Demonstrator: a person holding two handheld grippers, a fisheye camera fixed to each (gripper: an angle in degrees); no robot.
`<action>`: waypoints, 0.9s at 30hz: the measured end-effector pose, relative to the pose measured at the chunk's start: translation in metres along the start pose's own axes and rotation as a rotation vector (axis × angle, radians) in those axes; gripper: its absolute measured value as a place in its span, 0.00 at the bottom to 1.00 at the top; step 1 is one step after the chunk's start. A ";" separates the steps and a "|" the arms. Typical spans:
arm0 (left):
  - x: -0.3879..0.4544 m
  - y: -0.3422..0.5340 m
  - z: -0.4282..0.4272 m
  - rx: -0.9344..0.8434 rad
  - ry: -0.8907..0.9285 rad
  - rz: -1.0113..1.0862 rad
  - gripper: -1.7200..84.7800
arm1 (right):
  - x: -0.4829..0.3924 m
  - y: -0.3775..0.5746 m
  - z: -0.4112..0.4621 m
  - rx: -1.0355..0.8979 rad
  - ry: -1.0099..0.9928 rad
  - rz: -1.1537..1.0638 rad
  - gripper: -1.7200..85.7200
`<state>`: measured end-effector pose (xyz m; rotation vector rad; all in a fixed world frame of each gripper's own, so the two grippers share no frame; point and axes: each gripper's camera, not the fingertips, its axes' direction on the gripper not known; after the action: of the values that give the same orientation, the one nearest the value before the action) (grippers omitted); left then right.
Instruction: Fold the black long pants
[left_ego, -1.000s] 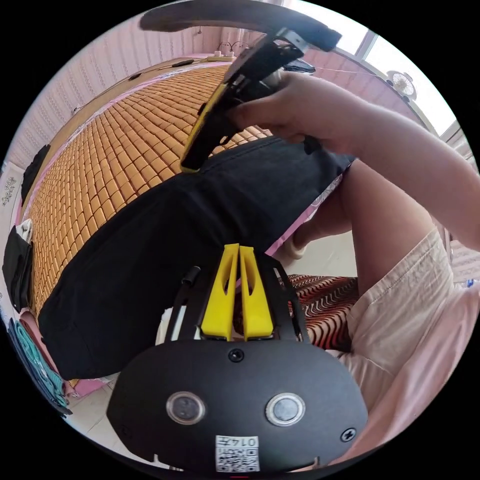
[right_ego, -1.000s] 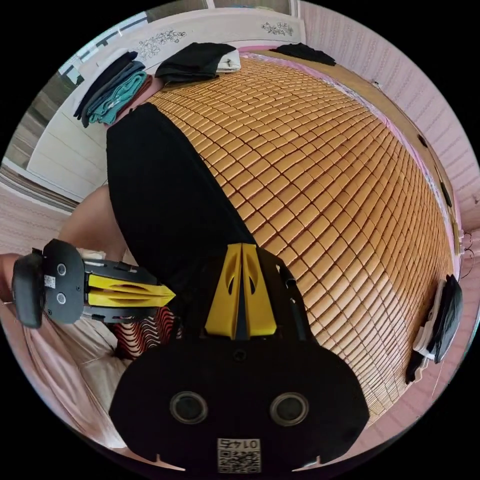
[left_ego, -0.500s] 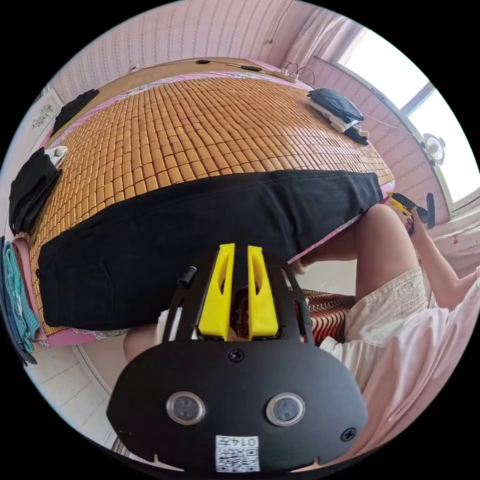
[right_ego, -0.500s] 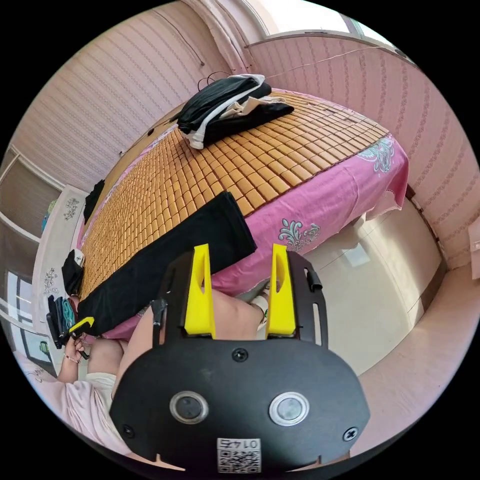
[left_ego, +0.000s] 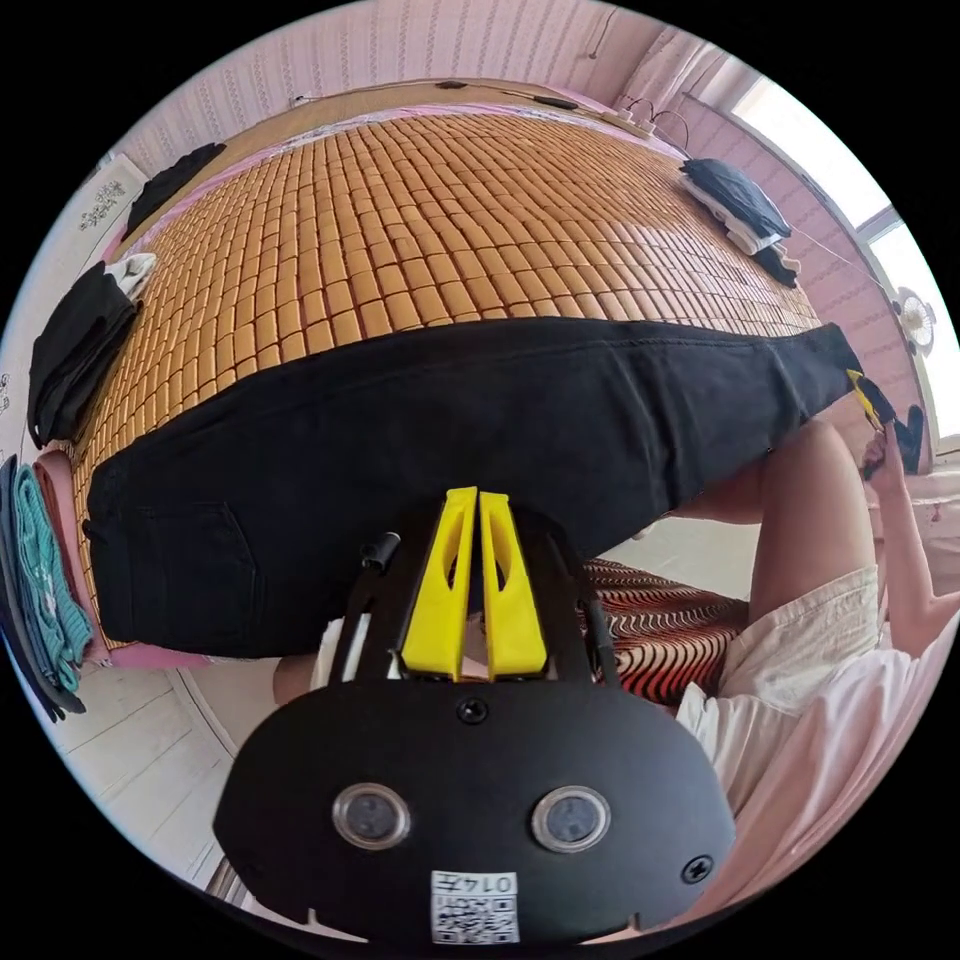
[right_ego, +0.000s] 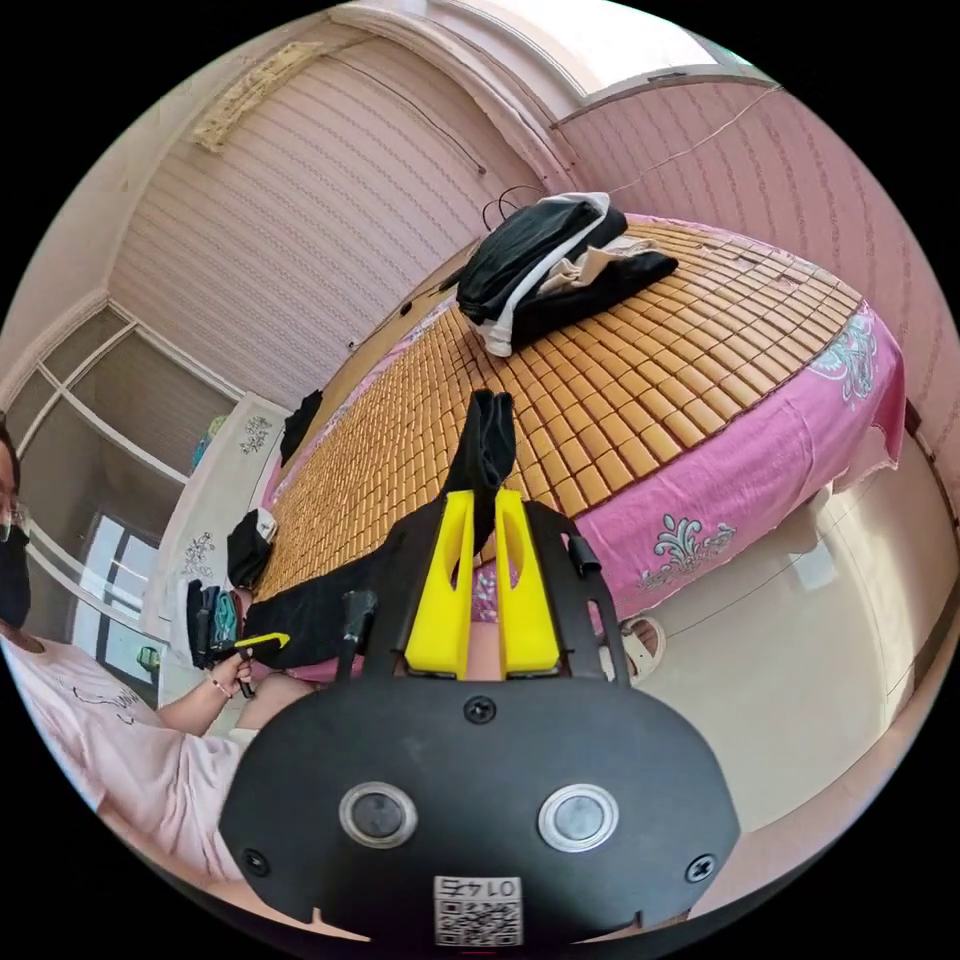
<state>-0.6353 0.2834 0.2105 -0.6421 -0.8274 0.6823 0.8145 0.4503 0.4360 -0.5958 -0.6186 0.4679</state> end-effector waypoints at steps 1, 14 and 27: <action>0.005 -0.004 0.003 0.000 0.000 0.020 0.01 | -0.004 -0.007 -0.013 0.046 -0.031 -0.020 0.05; 0.076 -0.064 0.018 0.249 0.479 0.183 0.01 | -0.201 -0.083 -0.085 0.220 -0.258 -0.574 0.07; -0.076 0.024 -0.016 0.236 0.331 -0.165 0.01 | -0.388 0.090 0.203 -0.586 -0.158 -0.860 0.11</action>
<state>-0.6667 0.2370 0.1513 -0.4507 -0.4776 0.4965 0.3809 0.3721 0.3589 -0.7761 -1.0994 -0.5009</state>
